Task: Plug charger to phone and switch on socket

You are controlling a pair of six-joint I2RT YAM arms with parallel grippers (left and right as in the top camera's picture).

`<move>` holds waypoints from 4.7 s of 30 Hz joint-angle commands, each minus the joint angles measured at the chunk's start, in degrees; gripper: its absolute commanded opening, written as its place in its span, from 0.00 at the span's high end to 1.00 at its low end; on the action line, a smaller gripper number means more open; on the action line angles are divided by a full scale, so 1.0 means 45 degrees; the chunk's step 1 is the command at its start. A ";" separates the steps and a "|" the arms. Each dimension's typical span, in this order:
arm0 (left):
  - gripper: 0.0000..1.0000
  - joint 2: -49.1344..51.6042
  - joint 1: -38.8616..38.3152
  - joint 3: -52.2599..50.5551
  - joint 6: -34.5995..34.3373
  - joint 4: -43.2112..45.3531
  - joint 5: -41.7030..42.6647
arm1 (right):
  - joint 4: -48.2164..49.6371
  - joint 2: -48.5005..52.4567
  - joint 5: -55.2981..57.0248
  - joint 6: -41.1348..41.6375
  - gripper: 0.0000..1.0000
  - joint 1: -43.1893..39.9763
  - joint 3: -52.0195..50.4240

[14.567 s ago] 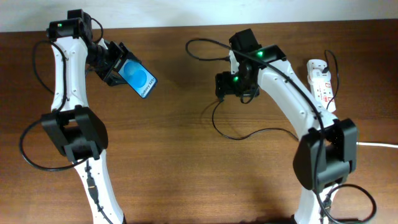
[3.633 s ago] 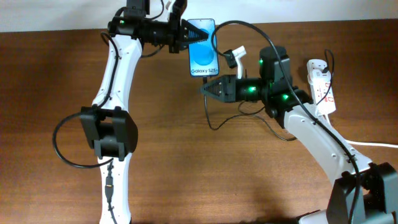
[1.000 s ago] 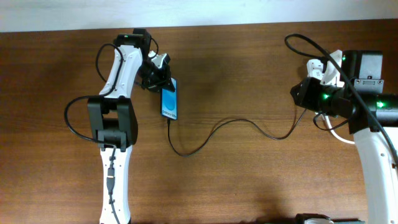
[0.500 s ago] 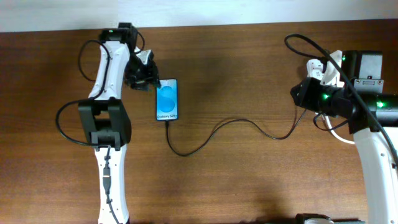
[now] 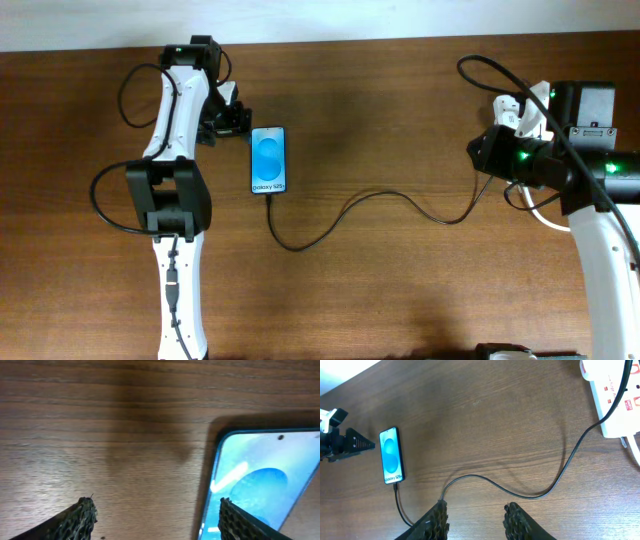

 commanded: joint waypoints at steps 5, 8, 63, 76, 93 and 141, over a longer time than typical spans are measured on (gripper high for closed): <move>0.04 0.0097 0.0719 0.0233 0.0238 0.0053 -0.0481 | 0.0000 -0.0175 0.0223 -0.0175 0.60 -0.0068 0.0233; 0.04 0.0097 0.0903 0.0233 0.0238 0.0063 -0.0491 | 0.0000 -0.0175 0.0223 -0.0180 0.60 -0.0068 0.0233; 0.01 -0.3638 0.1205 0.3939 0.0996 -0.2657 -0.1948 | 0.2268 0.1710 -0.0665 -0.0568 0.59 -0.5887 0.2356; 0.01 -0.3638 0.1205 0.3939 0.0996 -0.2657 -0.1948 | 0.4192 0.7407 -0.1467 -0.0831 0.51 -0.6902 0.2356; 0.01 -0.3638 0.1205 0.3939 0.0996 -0.2657 -0.1948 | 0.5960 1.0525 -0.1166 -0.1753 0.28 -0.6387 0.2283; 0.00 -0.3638 0.1205 0.3939 0.0996 -0.2657 -0.1948 | 0.5537 1.1351 0.0024 -0.1841 0.18 -0.5124 0.1885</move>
